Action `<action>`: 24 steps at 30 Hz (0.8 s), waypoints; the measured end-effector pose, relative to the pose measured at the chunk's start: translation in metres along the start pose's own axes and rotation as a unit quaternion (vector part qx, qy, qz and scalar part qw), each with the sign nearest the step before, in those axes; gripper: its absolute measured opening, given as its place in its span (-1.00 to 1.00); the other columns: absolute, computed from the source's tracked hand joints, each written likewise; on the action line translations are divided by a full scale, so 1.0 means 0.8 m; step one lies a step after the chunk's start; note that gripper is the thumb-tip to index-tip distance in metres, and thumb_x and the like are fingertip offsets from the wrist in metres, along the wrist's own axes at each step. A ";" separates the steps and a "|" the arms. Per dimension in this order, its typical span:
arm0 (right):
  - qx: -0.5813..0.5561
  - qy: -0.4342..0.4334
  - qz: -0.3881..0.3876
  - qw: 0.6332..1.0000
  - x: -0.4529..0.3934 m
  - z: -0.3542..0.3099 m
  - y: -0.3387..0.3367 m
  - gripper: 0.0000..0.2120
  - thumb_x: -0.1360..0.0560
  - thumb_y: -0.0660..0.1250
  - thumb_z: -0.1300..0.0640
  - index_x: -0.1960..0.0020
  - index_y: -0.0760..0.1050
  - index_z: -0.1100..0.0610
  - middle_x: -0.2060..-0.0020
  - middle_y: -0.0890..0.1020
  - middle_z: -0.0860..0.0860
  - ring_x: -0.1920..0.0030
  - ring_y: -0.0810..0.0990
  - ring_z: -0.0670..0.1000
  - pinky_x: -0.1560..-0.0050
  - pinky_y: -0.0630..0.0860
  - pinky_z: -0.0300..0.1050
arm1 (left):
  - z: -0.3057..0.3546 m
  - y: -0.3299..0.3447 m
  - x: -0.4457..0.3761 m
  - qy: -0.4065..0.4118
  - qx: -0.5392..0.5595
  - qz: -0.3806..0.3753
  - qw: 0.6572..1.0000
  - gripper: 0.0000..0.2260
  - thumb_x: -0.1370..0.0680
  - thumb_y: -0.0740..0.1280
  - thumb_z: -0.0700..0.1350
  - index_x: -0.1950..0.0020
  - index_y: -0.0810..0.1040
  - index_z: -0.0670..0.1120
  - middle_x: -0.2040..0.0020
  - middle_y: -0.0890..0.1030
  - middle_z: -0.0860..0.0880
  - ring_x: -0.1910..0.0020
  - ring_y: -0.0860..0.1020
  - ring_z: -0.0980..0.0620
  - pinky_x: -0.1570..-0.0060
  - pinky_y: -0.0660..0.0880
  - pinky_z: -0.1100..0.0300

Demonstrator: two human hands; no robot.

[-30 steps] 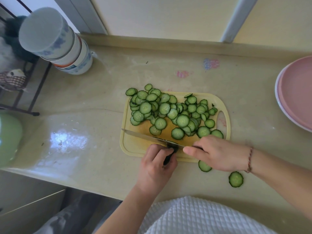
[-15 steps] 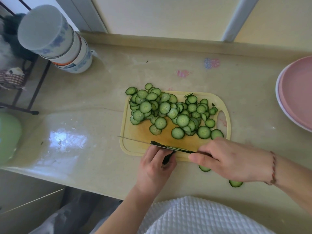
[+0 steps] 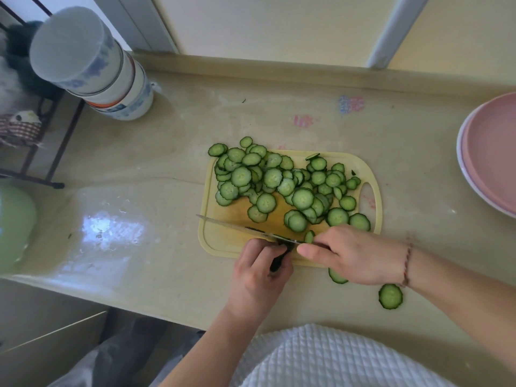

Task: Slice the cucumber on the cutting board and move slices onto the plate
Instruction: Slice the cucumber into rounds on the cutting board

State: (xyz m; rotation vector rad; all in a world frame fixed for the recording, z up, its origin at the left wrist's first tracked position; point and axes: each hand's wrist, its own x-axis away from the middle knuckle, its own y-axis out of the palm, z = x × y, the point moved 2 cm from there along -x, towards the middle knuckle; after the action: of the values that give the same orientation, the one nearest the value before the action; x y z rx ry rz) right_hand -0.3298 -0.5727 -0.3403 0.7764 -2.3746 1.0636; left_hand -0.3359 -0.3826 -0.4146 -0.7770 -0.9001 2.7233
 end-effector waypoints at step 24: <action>-0.033 -0.010 -0.022 0.999 0.032 -0.002 -0.016 -0.32 -0.43 -0.03 -0.45 0.35 0.32 0.17 0.50 0.32 -0.01 0.51 0.26 -0.05 0.47 0.31 -0.12 | 0.000 -0.002 0.004 -0.007 -0.011 0.002 1.000 -0.94 -0.46 0.44 -0.24 0.09 0.60 -0.14 0.18 0.56 -0.03 0.32 0.54 0.00 0.31 0.49 0.25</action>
State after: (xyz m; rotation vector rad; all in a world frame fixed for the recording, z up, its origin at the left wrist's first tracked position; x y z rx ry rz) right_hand -0.3409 -0.5866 -0.3173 0.8157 -2.3847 0.9594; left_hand -0.3385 -0.3803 -0.4154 -0.7649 -0.9336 2.7314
